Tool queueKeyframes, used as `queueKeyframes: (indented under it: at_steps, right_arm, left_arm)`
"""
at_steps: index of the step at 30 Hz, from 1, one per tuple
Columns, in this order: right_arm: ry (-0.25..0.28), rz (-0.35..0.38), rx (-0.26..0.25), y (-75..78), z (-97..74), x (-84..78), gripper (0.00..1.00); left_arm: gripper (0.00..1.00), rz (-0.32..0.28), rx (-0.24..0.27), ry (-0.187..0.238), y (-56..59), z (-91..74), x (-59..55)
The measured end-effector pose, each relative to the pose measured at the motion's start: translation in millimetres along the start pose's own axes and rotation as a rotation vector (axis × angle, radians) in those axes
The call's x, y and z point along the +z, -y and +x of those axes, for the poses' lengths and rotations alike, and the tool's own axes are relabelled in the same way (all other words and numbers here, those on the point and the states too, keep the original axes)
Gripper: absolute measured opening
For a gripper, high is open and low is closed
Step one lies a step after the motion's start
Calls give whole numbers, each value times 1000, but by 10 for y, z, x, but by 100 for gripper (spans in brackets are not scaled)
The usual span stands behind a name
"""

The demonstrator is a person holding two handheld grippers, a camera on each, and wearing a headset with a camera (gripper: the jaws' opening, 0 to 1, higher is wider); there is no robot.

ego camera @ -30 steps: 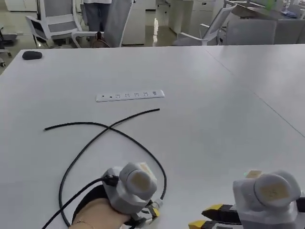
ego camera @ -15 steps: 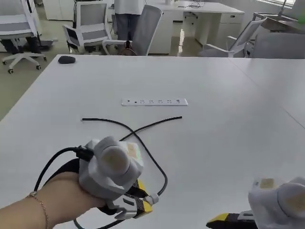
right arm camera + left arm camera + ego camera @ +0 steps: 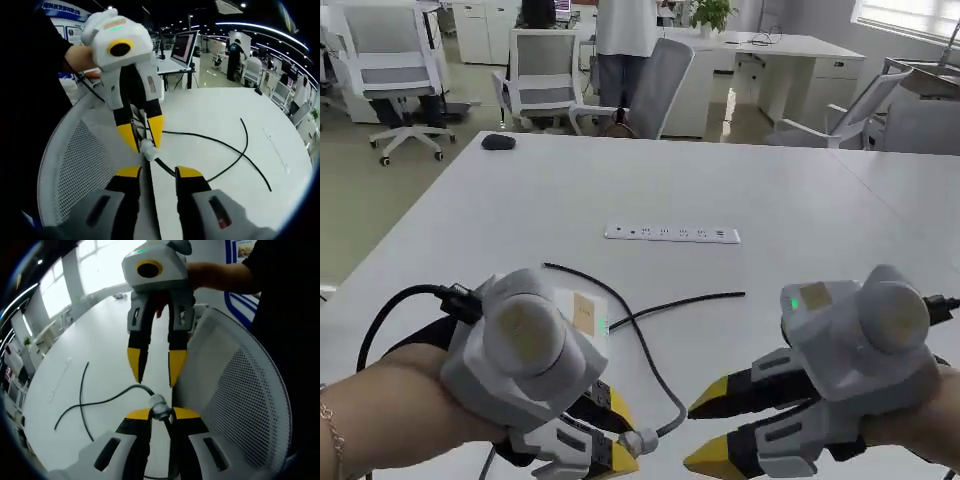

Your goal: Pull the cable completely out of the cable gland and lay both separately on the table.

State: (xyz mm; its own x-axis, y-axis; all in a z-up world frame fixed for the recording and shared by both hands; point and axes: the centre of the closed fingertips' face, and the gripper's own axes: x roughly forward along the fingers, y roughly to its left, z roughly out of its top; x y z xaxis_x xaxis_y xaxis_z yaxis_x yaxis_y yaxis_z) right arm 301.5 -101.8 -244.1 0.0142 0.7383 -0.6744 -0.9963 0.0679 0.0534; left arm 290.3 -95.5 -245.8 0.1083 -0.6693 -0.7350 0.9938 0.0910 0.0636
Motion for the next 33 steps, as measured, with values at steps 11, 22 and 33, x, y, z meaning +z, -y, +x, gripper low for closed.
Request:
queueKeyframes:
  at_steps: [11,22,33]
  right_arm:
    - [-139,-170,175,-306,249,-24,19]
    - [-144,-162,219,-359,336,-14,15]
    - [-161,-184,138,-290,328,-13,12]
  left_arm:
    - [17,139,-53,-83,184,-4,-141]
    - [17,128,-77,-68,216,20,-107]
    - [17,-82,-103,8,149,25,-111]
